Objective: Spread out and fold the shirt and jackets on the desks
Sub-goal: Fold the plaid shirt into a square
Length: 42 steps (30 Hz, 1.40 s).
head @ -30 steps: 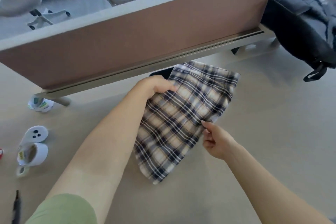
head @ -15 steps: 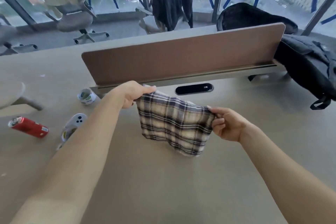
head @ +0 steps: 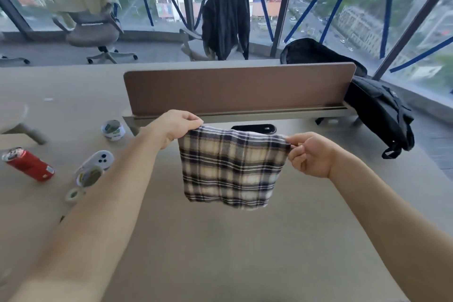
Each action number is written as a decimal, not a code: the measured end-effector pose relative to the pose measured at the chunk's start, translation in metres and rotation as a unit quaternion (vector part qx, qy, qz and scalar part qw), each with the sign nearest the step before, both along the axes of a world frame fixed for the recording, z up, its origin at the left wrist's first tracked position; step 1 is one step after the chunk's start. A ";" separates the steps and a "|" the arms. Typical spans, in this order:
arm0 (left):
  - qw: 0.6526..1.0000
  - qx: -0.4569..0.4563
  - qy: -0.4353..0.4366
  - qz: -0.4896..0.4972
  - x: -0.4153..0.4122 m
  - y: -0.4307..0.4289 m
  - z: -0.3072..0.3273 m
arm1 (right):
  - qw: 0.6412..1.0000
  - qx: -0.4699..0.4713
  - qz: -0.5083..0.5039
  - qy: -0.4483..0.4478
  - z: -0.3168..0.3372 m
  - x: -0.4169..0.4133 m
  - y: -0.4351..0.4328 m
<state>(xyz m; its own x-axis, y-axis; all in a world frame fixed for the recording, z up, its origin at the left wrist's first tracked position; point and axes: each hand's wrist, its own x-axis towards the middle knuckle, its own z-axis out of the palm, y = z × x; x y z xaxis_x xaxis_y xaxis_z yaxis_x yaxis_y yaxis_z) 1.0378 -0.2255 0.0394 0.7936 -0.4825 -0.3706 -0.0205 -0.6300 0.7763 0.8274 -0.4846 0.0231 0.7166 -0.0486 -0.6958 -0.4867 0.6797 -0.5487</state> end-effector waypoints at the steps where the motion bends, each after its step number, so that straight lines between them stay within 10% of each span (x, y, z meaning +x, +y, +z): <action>1: 1.000 0.003 0.012 -0.001 0.000 -0.001 0.000 | 1.000 -0.020 -0.011 0.003 0.003 0.000 0.002; 12: 0.978 0.076 0.192 -0.024 0.011 -0.052 -0.009 | 0.984 -0.159 -0.075 -0.014 0.003 -0.003 -0.042; 28: 0.956 -0.266 0.117 0.035 -0.031 -0.109 -0.028 | 0.878 -0.422 -0.206 -0.094 -0.011 -0.011 -0.078; 38: 0.942 0.044 0.331 -0.039 -0.135 -0.017 -0.229 | 0.844 -0.472 0.162 0.194 -0.204 -0.146 -0.013; 42: 0.960 0.066 0.272 -0.033 -0.150 0.003 -0.253 | 0.836 -0.481 0.161 0.209 -0.211 -0.157 -0.003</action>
